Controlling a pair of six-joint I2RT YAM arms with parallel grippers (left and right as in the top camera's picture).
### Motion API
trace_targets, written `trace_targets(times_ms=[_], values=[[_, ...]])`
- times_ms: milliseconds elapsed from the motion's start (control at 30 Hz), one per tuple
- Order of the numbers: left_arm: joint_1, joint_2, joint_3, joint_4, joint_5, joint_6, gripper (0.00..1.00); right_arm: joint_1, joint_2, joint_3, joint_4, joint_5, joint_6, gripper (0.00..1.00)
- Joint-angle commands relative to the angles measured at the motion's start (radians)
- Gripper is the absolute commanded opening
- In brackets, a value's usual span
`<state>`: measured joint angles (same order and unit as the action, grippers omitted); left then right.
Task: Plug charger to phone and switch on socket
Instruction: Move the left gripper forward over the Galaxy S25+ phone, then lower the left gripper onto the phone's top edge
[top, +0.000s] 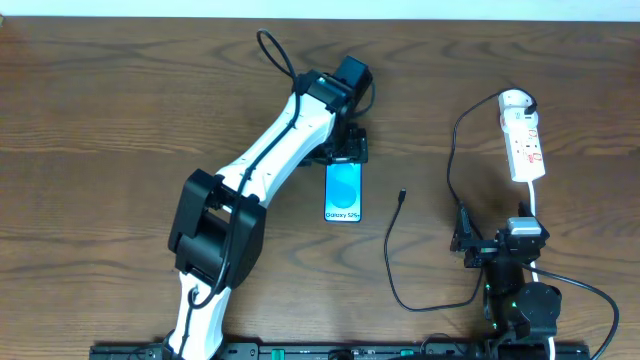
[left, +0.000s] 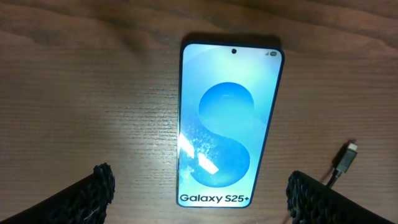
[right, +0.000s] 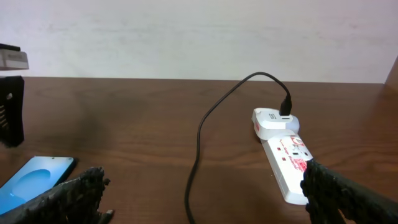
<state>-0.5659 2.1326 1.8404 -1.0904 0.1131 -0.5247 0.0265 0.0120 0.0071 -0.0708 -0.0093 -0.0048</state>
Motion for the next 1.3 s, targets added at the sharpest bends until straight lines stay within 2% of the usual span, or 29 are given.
trace_targets(times_ms=[0, 1267], values=[[-0.008, 0.023, -0.004, 0.0, -0.009, -0.012, 0.9, 0.005, -0.006, -0.002, -0.005, 0.003, 0.011, 0.99], [-0.038, 0.034, -0.006, 0.008, -0.01, -0.012, 0.9, 0.005, -0.006, -0.002, -0.005, 0.003, 0.011, 0.99]])
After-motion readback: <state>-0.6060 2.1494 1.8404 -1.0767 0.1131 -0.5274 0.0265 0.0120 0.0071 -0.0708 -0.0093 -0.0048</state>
